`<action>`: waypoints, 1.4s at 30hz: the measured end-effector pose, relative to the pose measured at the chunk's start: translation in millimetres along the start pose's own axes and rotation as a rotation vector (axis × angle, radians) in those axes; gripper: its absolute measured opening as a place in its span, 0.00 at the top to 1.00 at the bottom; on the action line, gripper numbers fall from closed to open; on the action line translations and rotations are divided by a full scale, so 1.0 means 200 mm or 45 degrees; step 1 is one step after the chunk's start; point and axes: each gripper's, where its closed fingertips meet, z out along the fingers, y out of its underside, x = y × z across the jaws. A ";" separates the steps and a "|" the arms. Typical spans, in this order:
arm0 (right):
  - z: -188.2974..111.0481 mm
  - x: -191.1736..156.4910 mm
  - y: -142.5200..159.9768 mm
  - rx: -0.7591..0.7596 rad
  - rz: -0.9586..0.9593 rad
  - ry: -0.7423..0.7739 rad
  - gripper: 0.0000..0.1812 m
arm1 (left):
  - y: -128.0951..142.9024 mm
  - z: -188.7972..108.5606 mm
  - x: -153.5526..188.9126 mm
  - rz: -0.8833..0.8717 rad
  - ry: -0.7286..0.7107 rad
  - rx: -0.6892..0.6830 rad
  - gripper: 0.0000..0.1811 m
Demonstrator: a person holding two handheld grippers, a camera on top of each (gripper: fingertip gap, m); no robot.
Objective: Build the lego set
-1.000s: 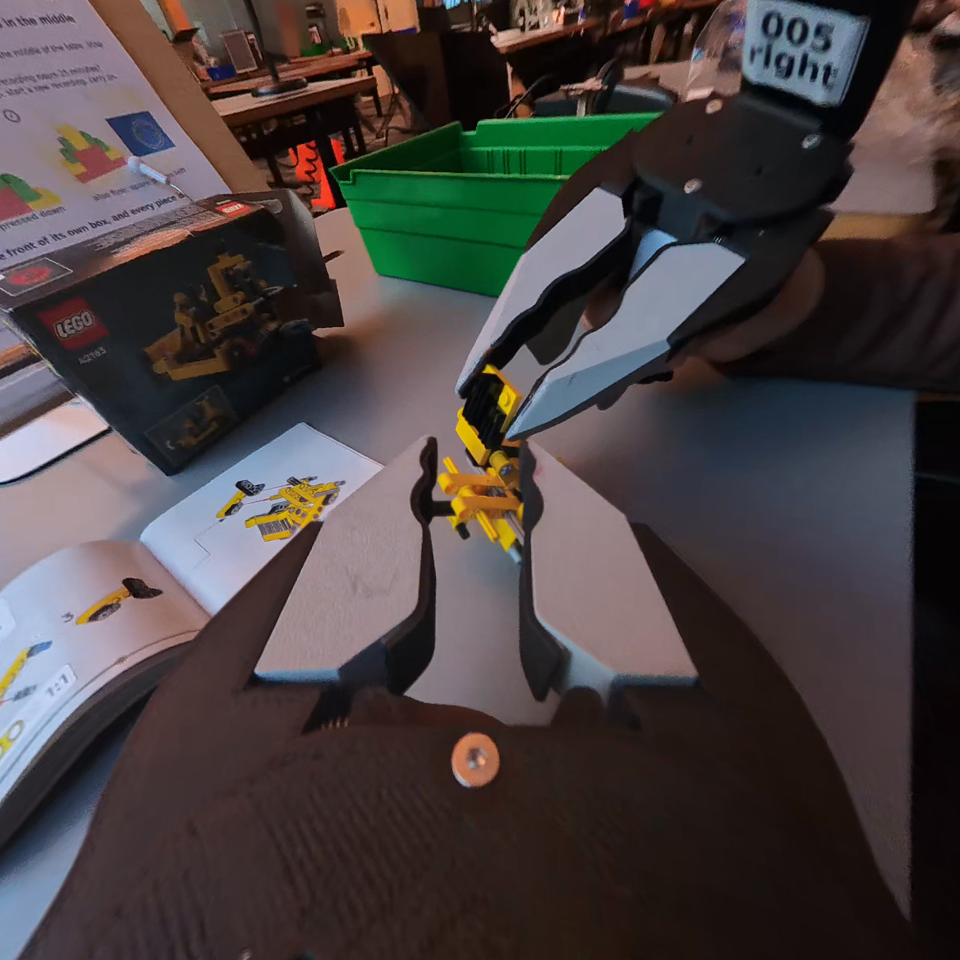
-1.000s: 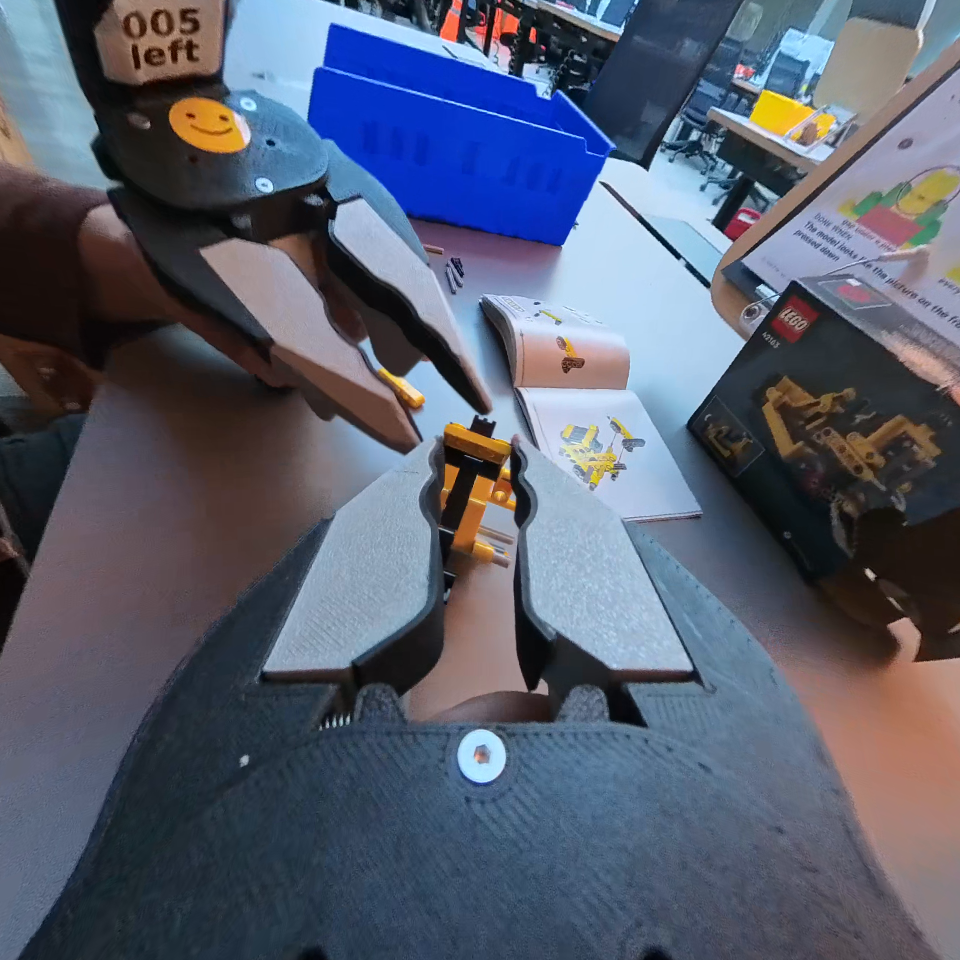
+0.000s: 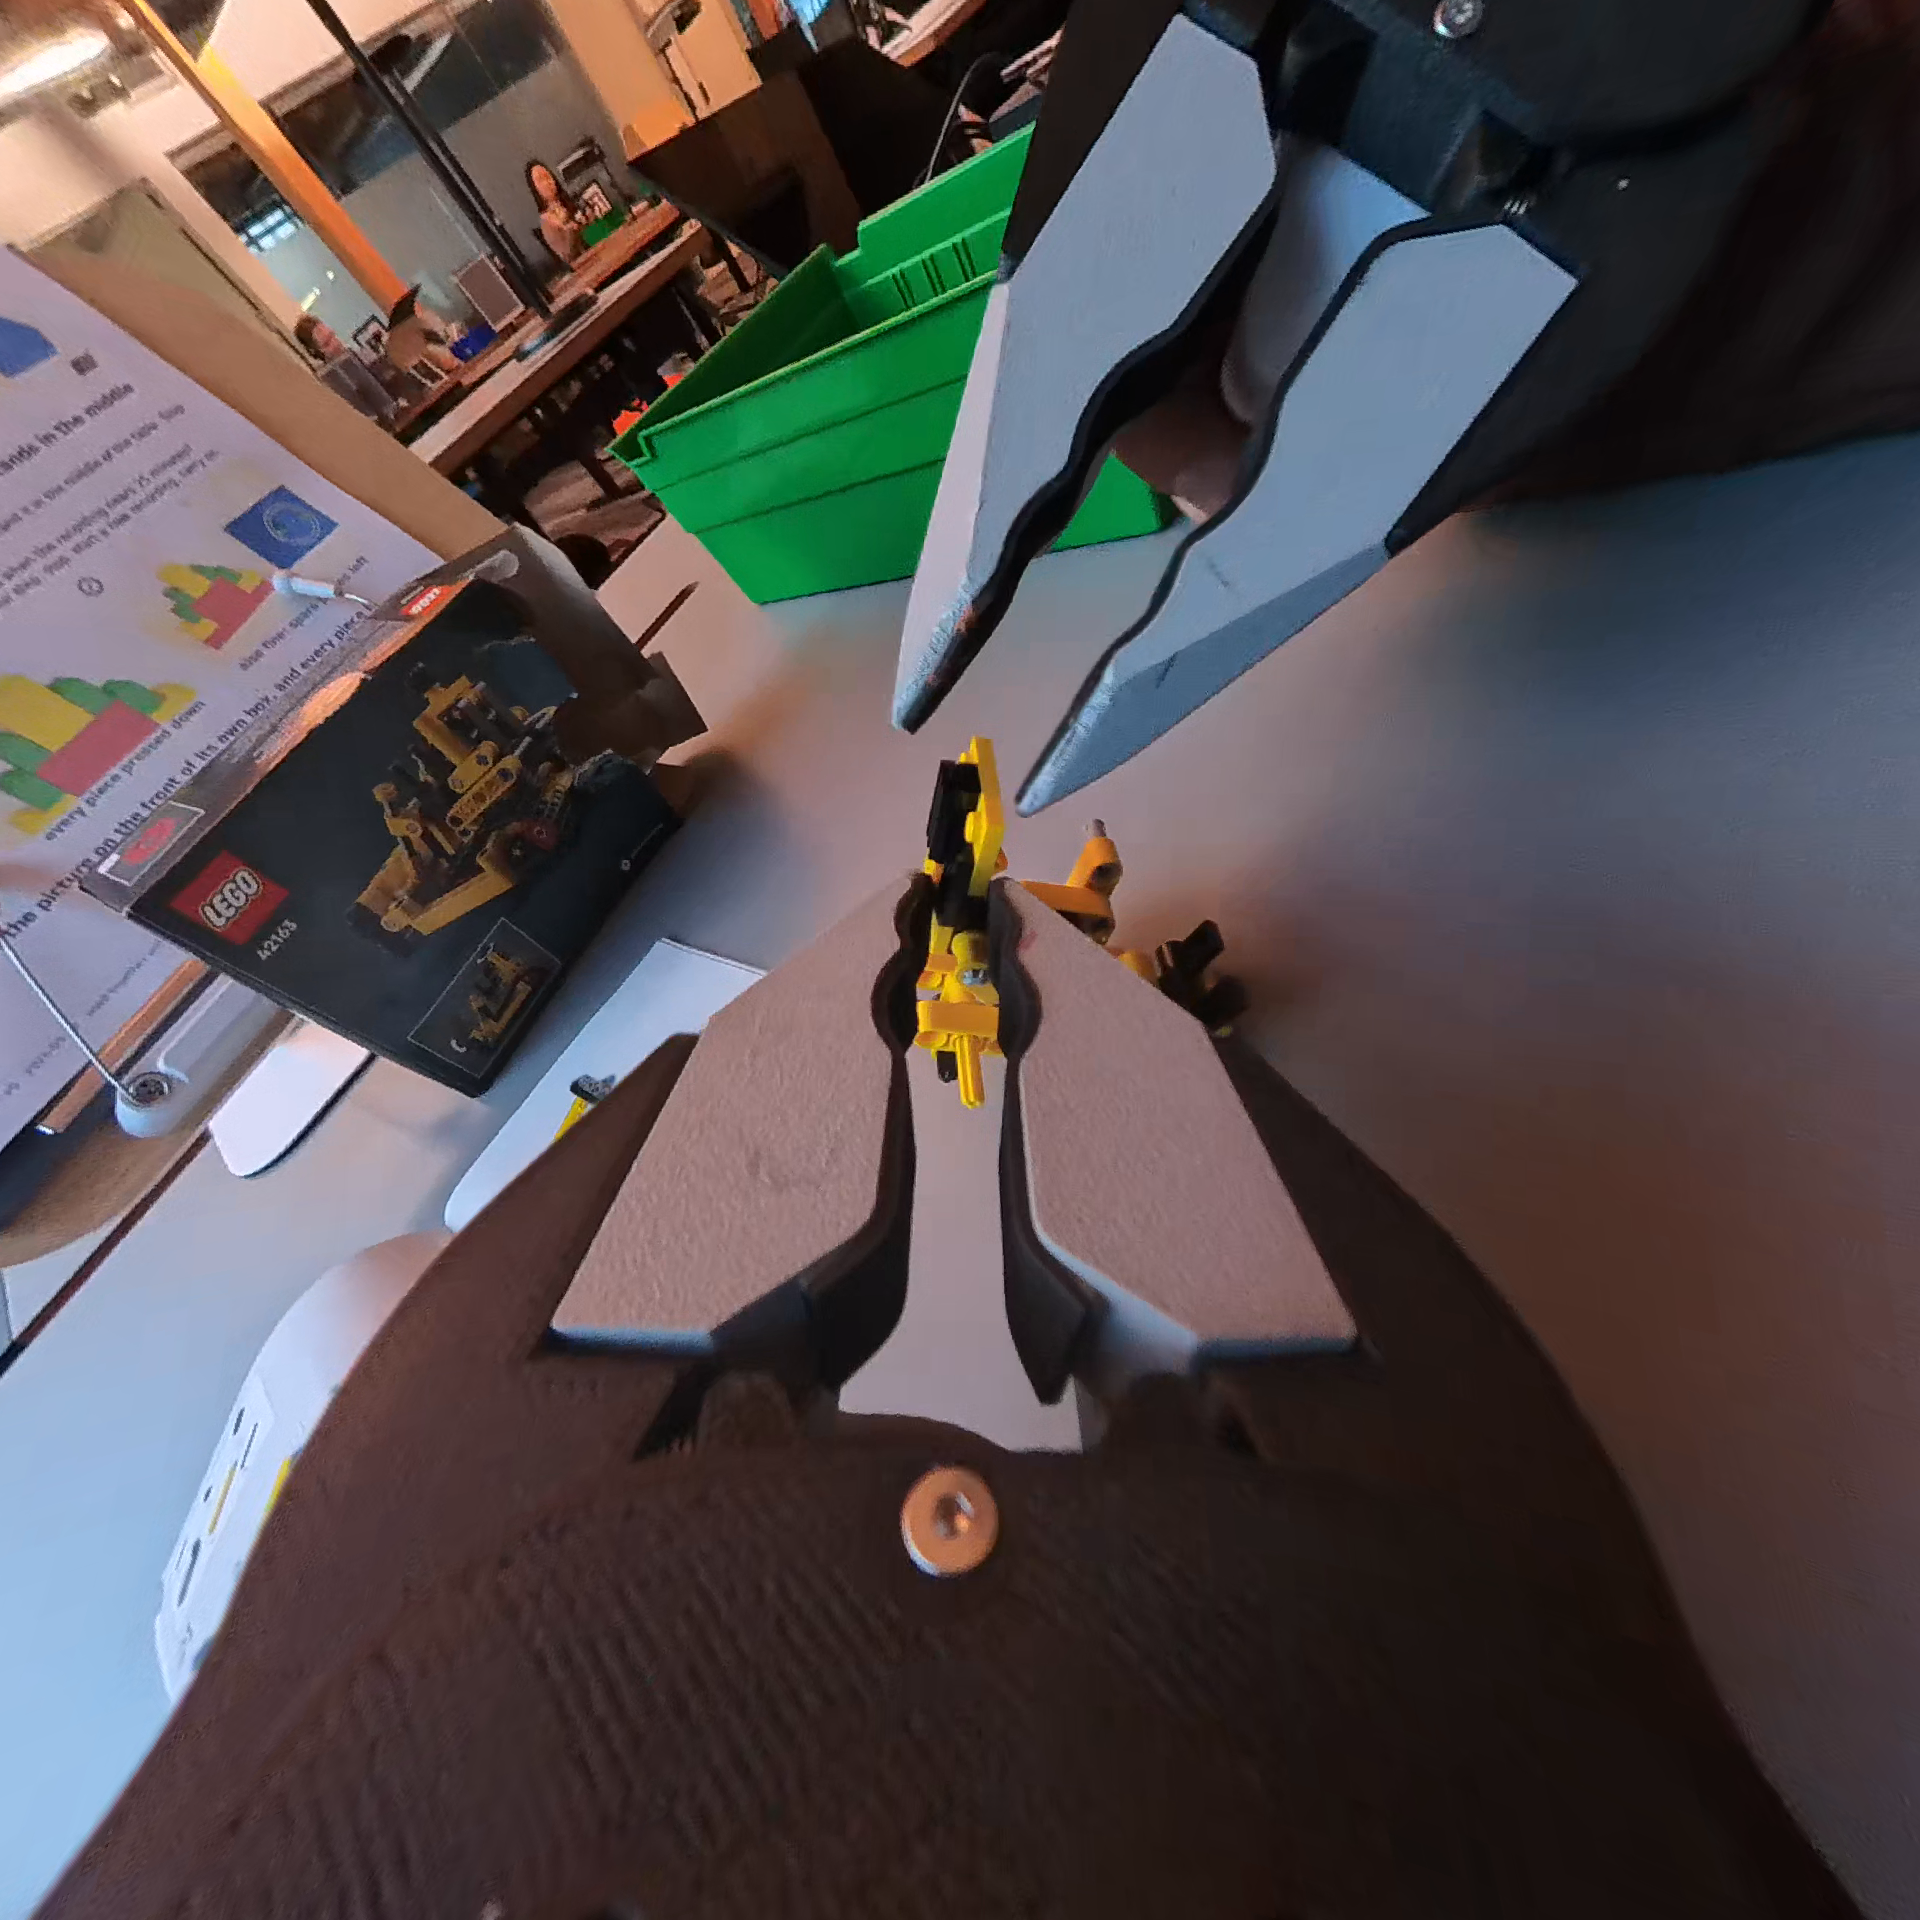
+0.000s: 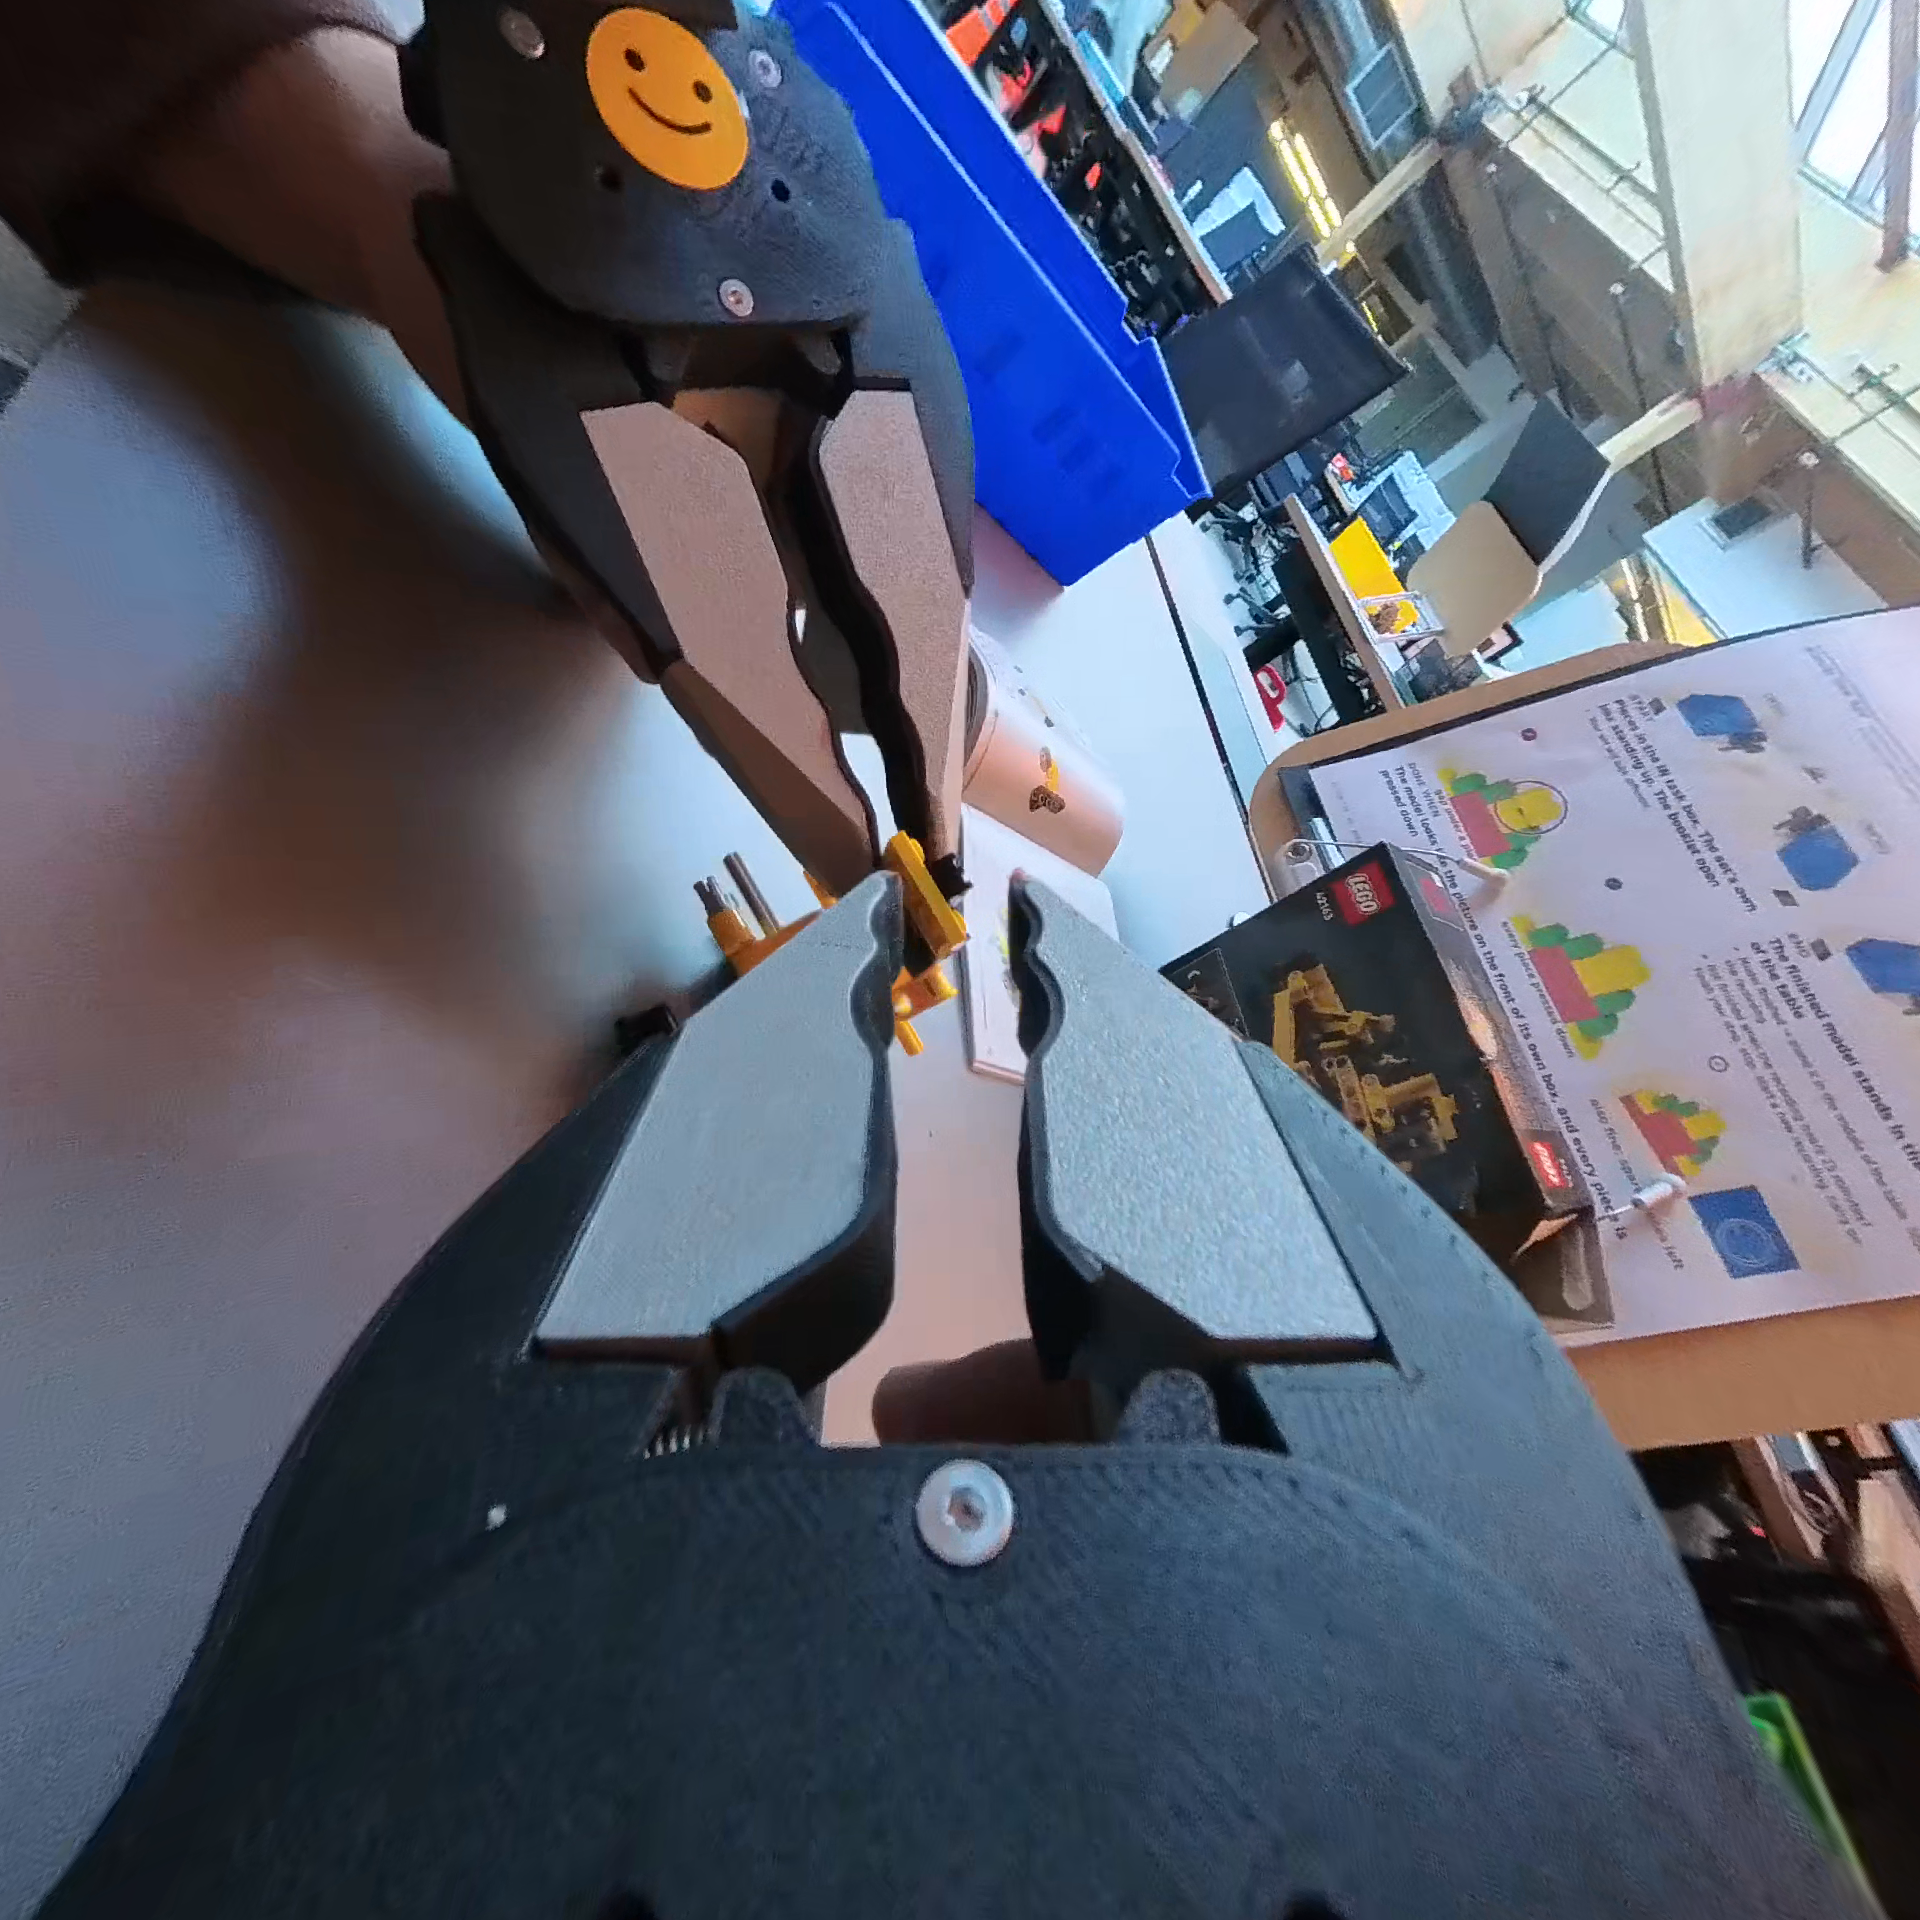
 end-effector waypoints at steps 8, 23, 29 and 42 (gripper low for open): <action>0.00 -0.05 0.02 -0.035 -0.075 -0.057 0.92 | -0.01 0.00 0.05 0.116 0.012 0.015 0.96; 0.01 -0.05 0.07 -0.296 -0.761 0.190 0.95 | 0.01 0.01 0.03 -0.017 0.069 -0.025 0.96; 0.02 -0.05 0.07 -0.282 -0.718 0.203 0.95 | 0.02 0.00 0.03 -0.083 0.105 -0.029 0.96; 0.00 -0.04 0.06 -0.055 -0.105 -0.011 0.97 | 0.02 -0.01 0.01 -0.065 0.077 -0.023 0.95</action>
